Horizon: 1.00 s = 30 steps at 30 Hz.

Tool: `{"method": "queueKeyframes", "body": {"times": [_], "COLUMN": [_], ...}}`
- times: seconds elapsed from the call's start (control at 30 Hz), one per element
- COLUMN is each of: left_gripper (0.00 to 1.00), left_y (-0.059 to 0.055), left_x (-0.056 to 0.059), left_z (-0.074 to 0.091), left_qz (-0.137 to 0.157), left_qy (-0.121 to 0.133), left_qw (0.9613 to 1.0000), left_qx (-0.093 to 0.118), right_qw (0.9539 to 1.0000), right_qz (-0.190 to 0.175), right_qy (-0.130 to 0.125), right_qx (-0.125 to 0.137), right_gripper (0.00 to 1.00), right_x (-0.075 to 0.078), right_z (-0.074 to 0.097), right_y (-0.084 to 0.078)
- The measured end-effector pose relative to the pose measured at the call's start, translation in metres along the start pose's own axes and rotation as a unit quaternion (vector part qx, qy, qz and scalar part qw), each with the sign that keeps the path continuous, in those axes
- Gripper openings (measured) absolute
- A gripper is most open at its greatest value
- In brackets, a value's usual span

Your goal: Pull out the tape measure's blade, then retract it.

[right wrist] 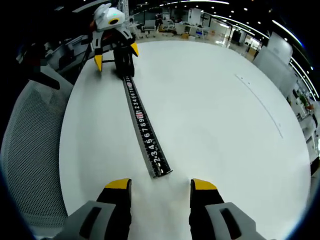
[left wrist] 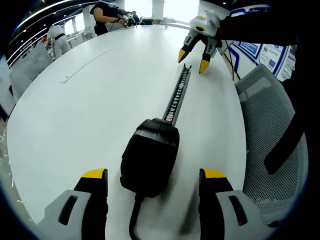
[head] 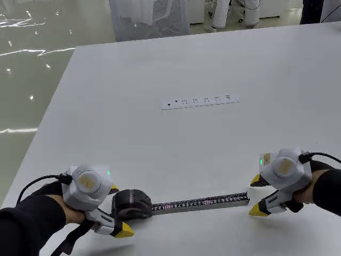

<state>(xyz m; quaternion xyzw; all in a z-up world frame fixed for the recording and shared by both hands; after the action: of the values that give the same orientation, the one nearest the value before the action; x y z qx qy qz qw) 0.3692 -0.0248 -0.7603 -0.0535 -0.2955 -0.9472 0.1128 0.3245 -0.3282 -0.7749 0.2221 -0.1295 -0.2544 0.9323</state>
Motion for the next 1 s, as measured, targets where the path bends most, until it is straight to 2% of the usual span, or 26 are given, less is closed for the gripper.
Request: {"method": "queueKeyframes", "body": {"times": [0.13,0.27,0.37,0.5,0.53,0.63,0.77,0.87,1.0], "left_gripper": [0.76,0.81,0.85,0.86,0.87,0.89,0.93,0.97,0.99], "left_y": [-0.004,-0.005,-0.003,-0.009,-0.009,-0.017,-0.023,-0.025,-0.024], "left_x": [-0.001,-0.001,-0.002,-0.002,-0.001,0.002,0.004,0.006,0.007], "left_z": [0.002,0.005,0.01,0.015,0.017,0.019,0.021,0.024,0.029], "left_qz": [0.01,0.046,0.082,0.104,0.114,0.147,0.153,0.164,0.165], "left_qy": [0.017,0.028,0.043,0.057,0.062,0.066,0.07,0.077,0.095], "left_qw": [0.9997,0.9978,0.993,0.9888,0.9861,0.9809,0.9786,0.9755,0.9713], "left_qx": [0.014,0.038,0.073,0.091,0.104,0.109,0.118,0.125,0.143], "right_qw": [0.9998,0.9994,0.9982,0.9967,0.9959,0.9939,0.9921,0.9907,0.9871], "right_qz": [-0.013,-0.025,-0.044,-0.059,-0.065,-0.08,-0.089,-0.1,-0.123], "right_qy": [-0.012,-0.017,-0.03,-0.045,-0.049,-0.057,-0.069,-0.074,-0.083], "right_qx": [0.008,0.014,0.028,0.034,0.039,0.05,0.057,0.056,0.06], "right_gripper": [0.47,0.51,0.54,0.57,0.58,0.61,0.65,0.66,0.73], "right_x": [-0.001,-0.005,-0.005,-0.004,-0.003,-0.004,-0.006,-0.007,-0.009], "right_z": [0.002,0.007,0.013,0.019,0.021,0.027,0.033,0.036,0.042], "right_y": [-0.005,-0.007,-0.009,-0.016,-0.017,-0.019,-0.024,-0.032,-0.038]}}
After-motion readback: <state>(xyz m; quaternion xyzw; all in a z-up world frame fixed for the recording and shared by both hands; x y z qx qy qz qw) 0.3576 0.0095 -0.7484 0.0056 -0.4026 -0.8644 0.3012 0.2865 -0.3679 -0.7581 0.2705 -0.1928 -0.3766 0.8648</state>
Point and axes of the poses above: the centre of the closed fingertips' face, and the gripper's own axes: z roughly backward along the fingers, x roughly to its right, y roughly out of its top, the point moved 1 cm from there along z, roughly backward along the fingers, and after that the axes turned 8 degrees about -y, right-handed, at the moved point
